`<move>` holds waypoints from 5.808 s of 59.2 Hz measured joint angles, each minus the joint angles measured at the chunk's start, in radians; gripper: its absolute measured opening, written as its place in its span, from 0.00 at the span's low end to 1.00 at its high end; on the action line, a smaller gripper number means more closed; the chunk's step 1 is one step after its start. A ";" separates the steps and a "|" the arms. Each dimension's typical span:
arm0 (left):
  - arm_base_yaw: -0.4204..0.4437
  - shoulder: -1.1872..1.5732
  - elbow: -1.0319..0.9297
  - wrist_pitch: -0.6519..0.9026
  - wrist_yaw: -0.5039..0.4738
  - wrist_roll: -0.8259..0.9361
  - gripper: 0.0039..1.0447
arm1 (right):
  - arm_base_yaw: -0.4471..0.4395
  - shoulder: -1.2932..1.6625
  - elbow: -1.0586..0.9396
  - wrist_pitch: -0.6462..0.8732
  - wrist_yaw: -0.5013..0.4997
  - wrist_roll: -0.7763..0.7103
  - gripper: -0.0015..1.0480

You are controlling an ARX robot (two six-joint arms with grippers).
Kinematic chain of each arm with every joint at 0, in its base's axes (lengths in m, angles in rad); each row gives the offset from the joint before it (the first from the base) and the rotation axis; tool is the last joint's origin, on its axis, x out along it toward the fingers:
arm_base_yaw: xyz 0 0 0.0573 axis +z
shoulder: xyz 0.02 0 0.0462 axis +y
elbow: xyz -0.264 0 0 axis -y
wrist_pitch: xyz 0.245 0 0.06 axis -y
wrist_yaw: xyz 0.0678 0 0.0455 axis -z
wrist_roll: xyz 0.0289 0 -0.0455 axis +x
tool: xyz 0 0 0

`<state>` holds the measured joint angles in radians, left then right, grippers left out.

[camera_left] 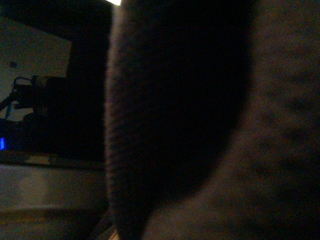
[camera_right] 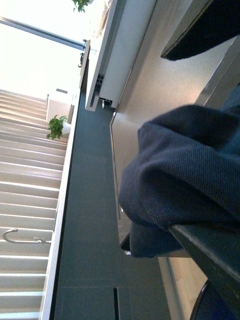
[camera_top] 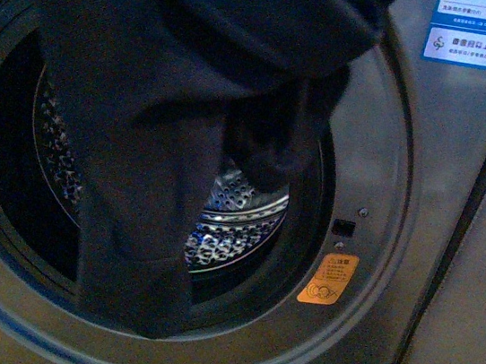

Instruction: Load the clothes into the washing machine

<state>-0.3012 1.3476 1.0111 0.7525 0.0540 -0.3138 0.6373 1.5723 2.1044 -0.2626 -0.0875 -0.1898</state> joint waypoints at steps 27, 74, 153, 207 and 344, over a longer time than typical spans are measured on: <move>0.143 -0.079 -0.293 0.083 0.124 -0.001 0.11 | 0.002 -0.004 -0.001 0.007 0.011 0.002 0.93; 0.148 0.198 -0.410 0.264 0.082 0.052 0.11 | -0.087 -0.675 -1.251 0.461 0.592 0.391 0.93; 0.154 1.019 0.408 0.056 -0.163 0.217 0.11 | -0.342 -1.043 -1.843 0.524 0.369 0.196 0.09; 0.130 1.559 1.466 -0.380 -0.500 0.505 0.11 | -0.635 -1.367 -2.065 0.429 0.089 0.192 0.02; 0.135 -0.335 -0.498 -0.228 -0.205 0.320 0.62 | -0.635 -1.568 -2.099 0.263 0.089 0.192 0.02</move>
<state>-0.1661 1.0126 0.5133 0.5247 -0.1509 0.0059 0.0021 0.0044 0.0055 0.0006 0.0017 0.0021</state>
